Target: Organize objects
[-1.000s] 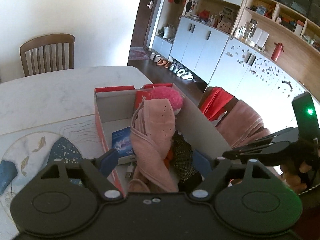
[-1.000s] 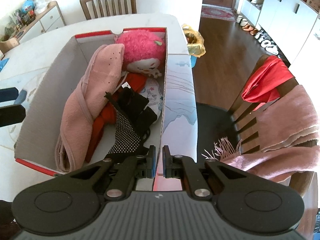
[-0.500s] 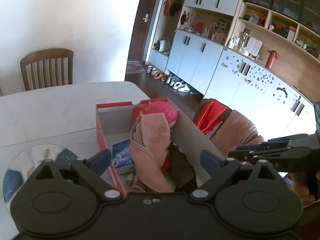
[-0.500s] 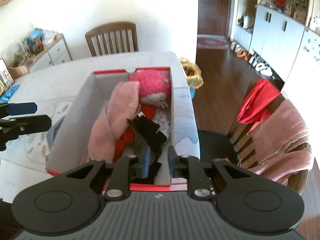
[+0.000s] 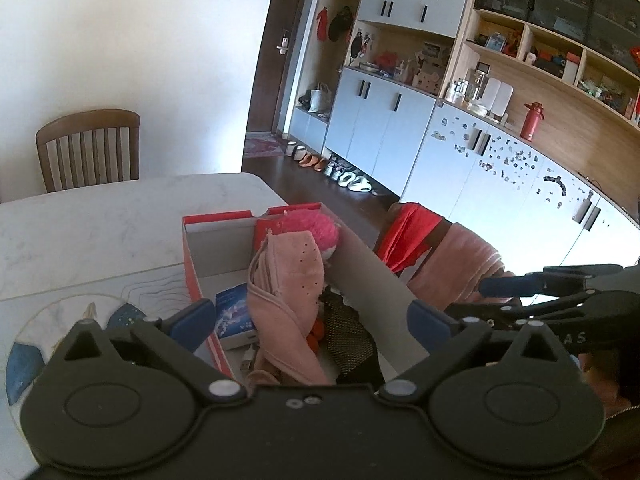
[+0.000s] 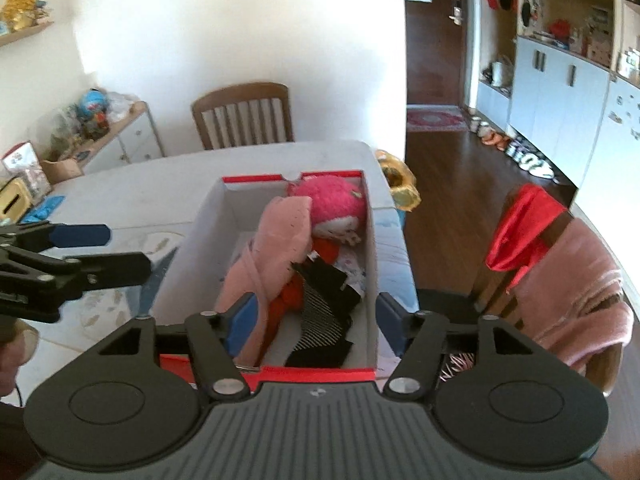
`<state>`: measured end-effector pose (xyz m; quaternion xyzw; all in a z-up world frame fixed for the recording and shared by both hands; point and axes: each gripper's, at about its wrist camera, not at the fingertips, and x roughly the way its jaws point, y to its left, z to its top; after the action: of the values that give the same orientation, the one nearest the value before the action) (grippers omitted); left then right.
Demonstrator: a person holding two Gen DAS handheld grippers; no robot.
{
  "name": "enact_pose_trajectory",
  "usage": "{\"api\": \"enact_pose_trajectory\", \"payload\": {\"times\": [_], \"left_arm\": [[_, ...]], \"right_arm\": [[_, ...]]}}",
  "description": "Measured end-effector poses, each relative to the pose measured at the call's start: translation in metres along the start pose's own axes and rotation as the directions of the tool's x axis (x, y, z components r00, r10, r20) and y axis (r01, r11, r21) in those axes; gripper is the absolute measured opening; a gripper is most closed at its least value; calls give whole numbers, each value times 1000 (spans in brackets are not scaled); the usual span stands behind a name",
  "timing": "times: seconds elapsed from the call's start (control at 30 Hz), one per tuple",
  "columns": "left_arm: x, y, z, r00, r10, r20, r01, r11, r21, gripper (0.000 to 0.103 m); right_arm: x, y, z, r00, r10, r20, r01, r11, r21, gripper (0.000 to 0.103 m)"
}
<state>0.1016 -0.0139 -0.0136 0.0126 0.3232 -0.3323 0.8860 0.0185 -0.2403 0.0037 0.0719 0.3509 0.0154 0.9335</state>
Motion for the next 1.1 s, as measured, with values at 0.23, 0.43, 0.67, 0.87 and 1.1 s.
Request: {"api": "enact_pose_trajectory", "payload": {"times": [0.23, 0.43, 0.67, 0.87, 1.1], "left_arm": [[0, -12, -3, 999, 44, 5, -43, 999, -25, 102], [-1, -26, -7, 996, 86, 3, -86, 996, -34, 102], [-4, -41, -12, 991, 135, 4, -135, 990, -37, 102], [-7, -46, -17, 987, 161, -2, -161, 985, -58, 102], [-11, -53, -20, 988, 154, 6, -154, 986, -61, 102]], "right_arm": [[-7, -1, 1, 998, 51, 27, -50, 997, -61, 80], [-8, -9, -2, 998, 64, -2, -64, 995, -74, 84], [-11, -14, -4, 996, 88, -1, -88, 990, -111, 85], [-15, -17, -8, 994, 110, -6, -110, 987, -118, 85], [-20, -22, -11, 994, 113, 7, -111, 988, -107, 85]]}}
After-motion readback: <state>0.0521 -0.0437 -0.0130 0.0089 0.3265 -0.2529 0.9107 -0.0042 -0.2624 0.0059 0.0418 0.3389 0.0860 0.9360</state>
